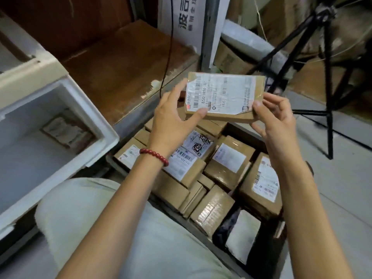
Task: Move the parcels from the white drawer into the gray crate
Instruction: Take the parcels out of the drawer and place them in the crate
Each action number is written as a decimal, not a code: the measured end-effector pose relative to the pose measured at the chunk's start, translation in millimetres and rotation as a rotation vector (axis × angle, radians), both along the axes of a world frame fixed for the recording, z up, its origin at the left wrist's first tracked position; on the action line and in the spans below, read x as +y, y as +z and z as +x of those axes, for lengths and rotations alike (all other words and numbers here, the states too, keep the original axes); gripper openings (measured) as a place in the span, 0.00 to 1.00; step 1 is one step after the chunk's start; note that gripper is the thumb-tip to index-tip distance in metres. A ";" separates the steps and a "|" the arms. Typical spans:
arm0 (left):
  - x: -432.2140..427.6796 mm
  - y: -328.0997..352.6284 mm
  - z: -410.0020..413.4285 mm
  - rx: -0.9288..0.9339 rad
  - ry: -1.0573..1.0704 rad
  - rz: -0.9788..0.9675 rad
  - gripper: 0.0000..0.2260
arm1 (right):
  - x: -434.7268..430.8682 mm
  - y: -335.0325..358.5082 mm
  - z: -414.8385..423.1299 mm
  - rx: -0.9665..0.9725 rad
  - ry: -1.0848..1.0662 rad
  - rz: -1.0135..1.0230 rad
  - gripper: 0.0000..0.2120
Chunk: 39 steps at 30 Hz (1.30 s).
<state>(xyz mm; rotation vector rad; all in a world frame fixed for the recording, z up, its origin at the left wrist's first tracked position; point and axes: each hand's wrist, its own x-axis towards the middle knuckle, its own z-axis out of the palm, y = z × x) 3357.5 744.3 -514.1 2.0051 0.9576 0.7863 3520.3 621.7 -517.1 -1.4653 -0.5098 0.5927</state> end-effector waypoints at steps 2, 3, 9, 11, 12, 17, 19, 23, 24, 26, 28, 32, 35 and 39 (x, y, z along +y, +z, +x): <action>-5.3 -9.0 12.5 0.019 -0.041 -0.031 0.30 | -13.3 -11.0 8.4 0.005 -0.029 -0.042 0.13; -7.7 -14.3 17.9 0.042 -0.062 -0.039 0.30 | -20.2 -17.3 11.8 0.010 -0.040 -0.063 0.14; -28.9 -44.9 40.5 0.220 -0.225 -0.115 0.34 | -69.7 -49.9 15.1 0.004 -0.104 -0.246 0.26; -41.5 -57.6 43.2 0.260 -0.276 -0.154 0.32 | -87.2 -60.5 9.9 -0.029 -0.114 -0.332 0.27; -48.3 -64.6 43.7 0.282 -0.305 -0.185 0.31 | -96.5 -66.7 6.9 -0.036 -0.118 -0.370 0.27; -81.1 -98.6 38.8 0.516 -0.420 -0.203 0.40 | -139.0 -101.0 -13.9 0.009 -0.090 -0.528 0.26; -89.9 -107.6 33.2 0.603 -0.499 -0.267 0.46 | -148.3 -113.4 -20.0 0.055 -0.071 -0.524 0.26; -102.6 -115.9 22.1 0.818 -0.629 -0.154 0.48 | -146.2 -130.6 -26.6 0.137 -0.024 -0.520 0.23; -104.7 -116.1 20.7 0.867 -0.633 -0.050 0.46 | -142.5 -133.7 -28.4 0.142 -0.027 -0.516 0.23; -105.8 -114.4 19.7 0.920 -0.579 0.087 0.43 | -133.7 -137.7 -34.1 0.201 -0.085 -0.473 0.25; -103.2 -113.9 19.6 0.948 -0.521 0.130 0.44 | -125.8 -138.7 -39.8 0.308 -0.174 -0.399 0.30; -98.8 -112.8 16.9 0.900 -0.508 -0.034 0.45 | -119.2 -141.5 -44.9 0.404 -0.162 -0.390 0.25; -98.9 -117.3 14.5 0.656 -0.510 -0.253 0.34 | -120.1 -146.7 -46.8 0.348 -0.035 -0.431 0.23; -97.6 -121.7 13.7 0.606 -0.532 -0.153 0.26 | -120.2 -161.3 -55.1 0.305 0.064 -0.477 0.23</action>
